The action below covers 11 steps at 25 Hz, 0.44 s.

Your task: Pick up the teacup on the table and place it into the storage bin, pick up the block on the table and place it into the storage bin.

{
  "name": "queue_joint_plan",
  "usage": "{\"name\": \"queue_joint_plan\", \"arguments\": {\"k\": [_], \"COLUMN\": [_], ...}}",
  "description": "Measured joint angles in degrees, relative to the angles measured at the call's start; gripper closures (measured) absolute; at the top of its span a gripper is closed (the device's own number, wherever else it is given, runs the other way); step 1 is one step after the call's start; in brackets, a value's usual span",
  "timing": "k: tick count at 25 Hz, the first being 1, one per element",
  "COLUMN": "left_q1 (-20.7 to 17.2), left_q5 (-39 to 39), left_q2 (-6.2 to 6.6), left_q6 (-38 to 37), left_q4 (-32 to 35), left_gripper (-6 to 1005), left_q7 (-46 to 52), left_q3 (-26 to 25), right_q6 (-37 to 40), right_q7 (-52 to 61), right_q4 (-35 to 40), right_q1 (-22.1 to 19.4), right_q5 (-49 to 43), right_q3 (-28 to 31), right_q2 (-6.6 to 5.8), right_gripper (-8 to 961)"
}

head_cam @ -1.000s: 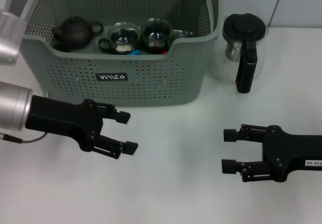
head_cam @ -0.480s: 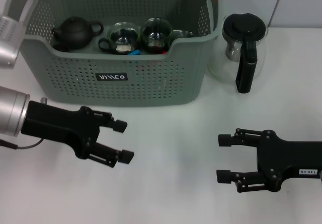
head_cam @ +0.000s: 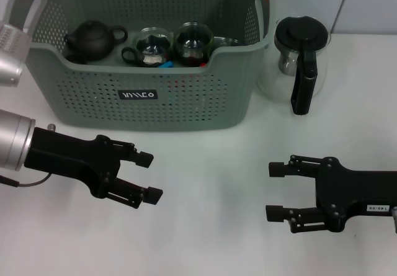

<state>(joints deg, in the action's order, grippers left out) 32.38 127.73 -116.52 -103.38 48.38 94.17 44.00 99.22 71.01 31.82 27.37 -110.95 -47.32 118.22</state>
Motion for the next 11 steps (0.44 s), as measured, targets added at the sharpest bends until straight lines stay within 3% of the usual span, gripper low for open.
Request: {"name": "queue_joint_plan", "arguments": {"k": [11], "left_q1": [0.14], "left_q5": [0.06], "left_q2": [-0.19], "left_q6": [0.17], "left_q4": [0.09], "left_gripper": [109], "left_q7": [-0.02], "left_q3": [-0.15], "right_q6": [0.1], "right_q7": [0.0], "right_q4": [0.0], "right_q1": [-0.24], "right_q5": [0.01], "right_q3": [-0.13], "right_q2": [0.0], "right_gripper": [69]}}
